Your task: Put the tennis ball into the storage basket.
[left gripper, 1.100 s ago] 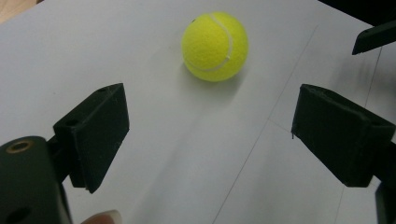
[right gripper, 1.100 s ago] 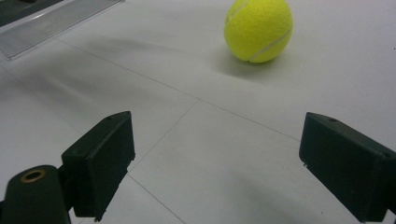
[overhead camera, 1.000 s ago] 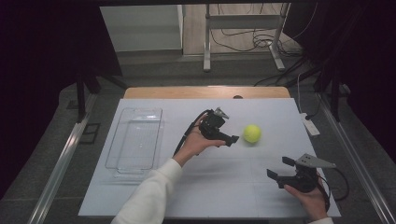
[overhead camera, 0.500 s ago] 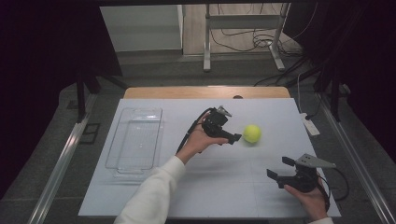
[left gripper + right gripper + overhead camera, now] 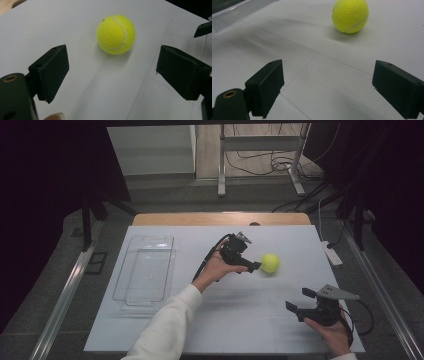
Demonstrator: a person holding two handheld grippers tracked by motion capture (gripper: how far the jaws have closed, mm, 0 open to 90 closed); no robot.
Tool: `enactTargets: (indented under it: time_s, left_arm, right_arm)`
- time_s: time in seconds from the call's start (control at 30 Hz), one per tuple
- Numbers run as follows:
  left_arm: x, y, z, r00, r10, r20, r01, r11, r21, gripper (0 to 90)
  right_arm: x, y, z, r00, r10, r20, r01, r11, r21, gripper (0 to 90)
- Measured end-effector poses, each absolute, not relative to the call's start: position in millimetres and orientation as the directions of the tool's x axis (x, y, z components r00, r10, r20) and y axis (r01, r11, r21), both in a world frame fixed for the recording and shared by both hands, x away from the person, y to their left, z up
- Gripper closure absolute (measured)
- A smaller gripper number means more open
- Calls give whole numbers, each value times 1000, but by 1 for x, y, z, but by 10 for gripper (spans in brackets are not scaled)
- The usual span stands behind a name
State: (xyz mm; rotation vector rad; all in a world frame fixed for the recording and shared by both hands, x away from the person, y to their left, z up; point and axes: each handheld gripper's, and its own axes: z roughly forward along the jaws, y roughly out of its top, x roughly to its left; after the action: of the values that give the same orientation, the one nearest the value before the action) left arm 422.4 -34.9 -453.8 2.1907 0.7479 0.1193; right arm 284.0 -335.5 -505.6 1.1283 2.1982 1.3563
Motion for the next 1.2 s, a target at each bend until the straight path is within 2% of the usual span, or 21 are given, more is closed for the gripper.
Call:
enactTargets:
  time_s: [1.2]
  left_arm:
    - [434,-66,-451,840,519,-161,463,-528,712,95]
  right_arm:
    - [284,-336,-506,-637,759,135,458,232,858,106]
